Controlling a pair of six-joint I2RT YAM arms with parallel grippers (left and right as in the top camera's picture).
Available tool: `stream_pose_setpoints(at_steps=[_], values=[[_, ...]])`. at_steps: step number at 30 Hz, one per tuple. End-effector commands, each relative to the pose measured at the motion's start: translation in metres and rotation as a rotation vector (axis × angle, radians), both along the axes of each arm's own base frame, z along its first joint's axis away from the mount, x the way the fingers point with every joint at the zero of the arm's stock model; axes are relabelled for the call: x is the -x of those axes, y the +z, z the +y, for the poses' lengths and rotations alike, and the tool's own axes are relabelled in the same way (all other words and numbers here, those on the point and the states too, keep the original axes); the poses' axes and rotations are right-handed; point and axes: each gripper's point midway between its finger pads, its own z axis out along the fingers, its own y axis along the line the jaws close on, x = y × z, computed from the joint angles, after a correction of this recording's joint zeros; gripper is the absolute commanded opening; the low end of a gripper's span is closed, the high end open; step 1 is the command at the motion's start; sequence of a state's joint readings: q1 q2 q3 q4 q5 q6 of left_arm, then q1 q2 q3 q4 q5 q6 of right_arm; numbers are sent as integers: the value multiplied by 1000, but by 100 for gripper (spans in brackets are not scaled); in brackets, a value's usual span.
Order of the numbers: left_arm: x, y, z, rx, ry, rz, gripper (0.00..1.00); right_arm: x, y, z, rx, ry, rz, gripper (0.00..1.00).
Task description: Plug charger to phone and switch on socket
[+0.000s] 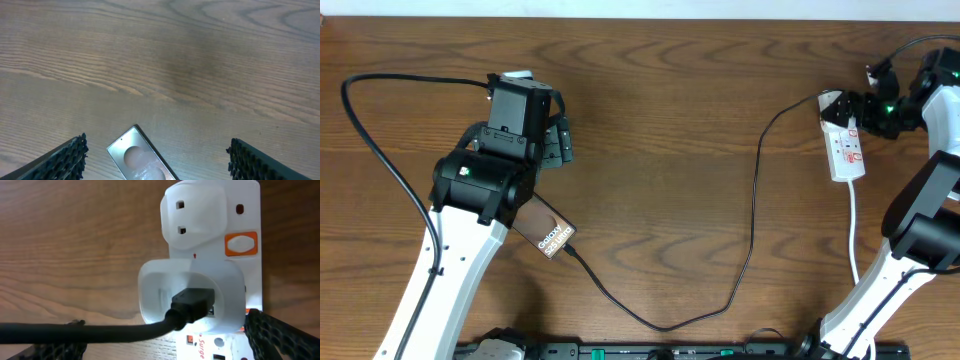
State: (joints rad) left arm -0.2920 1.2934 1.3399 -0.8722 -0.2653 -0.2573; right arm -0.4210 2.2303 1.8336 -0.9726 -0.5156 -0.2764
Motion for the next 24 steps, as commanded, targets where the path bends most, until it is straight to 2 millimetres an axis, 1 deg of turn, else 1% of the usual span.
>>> stream_pose_setpoints(at_steps=[1, 13, 24], values=[[-2, 6, 1, -17, -2, -12, 88, -6, 3, 3, -1, 30, -30, 99], [-2, 6, 2, -18, -2, -12, 88, 0, -20, 4, -32, -9, 49, 99], [-2, 6, 2, -18, -2, -12, 88, 4, -22, 6, -46, -24, 73, 99]])
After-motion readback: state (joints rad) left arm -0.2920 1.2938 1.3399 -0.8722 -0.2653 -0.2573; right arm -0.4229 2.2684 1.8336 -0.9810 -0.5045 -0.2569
